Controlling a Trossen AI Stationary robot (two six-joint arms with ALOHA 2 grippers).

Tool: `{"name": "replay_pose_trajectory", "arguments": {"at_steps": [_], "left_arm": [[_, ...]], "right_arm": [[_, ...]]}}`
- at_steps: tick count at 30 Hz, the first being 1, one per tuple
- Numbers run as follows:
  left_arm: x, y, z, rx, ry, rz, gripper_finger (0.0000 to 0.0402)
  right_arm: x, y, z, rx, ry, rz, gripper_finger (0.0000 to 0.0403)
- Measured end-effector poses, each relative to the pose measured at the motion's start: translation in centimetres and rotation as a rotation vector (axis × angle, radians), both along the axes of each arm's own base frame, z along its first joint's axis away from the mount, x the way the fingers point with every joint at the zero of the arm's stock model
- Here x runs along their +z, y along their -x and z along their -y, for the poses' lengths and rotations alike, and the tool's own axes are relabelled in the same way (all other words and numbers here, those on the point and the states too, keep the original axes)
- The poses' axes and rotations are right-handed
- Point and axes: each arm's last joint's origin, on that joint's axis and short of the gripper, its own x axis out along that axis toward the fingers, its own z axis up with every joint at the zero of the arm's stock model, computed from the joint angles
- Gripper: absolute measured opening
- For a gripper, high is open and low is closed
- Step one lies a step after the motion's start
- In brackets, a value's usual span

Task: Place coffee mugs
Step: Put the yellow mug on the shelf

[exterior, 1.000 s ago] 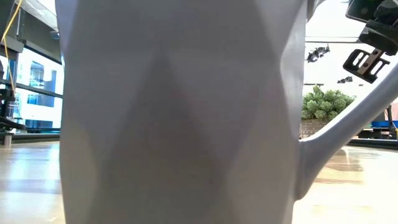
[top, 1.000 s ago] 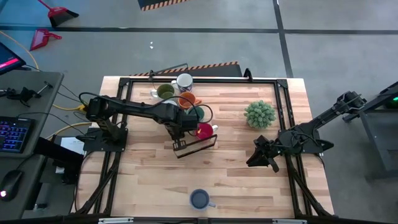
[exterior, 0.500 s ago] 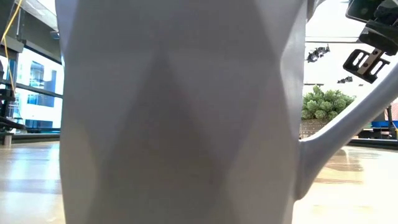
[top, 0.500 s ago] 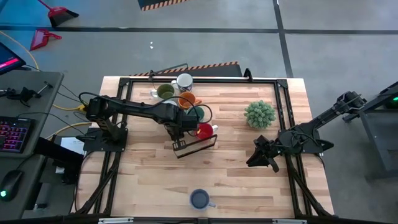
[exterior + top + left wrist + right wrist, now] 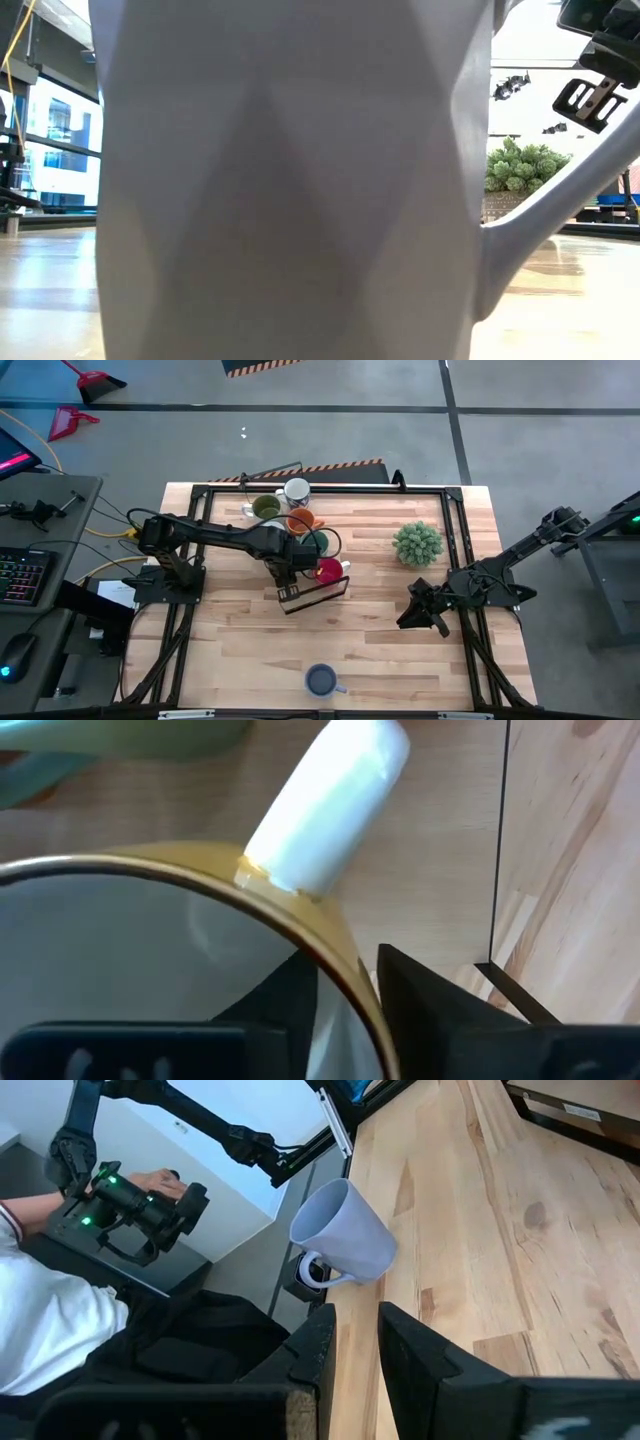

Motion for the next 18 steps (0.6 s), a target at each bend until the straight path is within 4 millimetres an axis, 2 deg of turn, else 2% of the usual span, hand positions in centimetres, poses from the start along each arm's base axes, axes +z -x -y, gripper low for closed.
{"name": "replay_pose_trajectory", "arguments": {"at_steps": [8, 18], "left_arm": [[1.0, -0.5, -0.1, -0.005, -0.025, 0.023, 0.0150], [2.9, 0.9, 0.1, -0.019, -0.026, -0.117, 0.0166]], "right_arm": [[0.0, 0.0, 0.0, 0.002, 0.000, 0.000, 0.0062], [0.0, 0.0, 0.0, 0.004, 0.008, 0.003, 0.0062]]}}
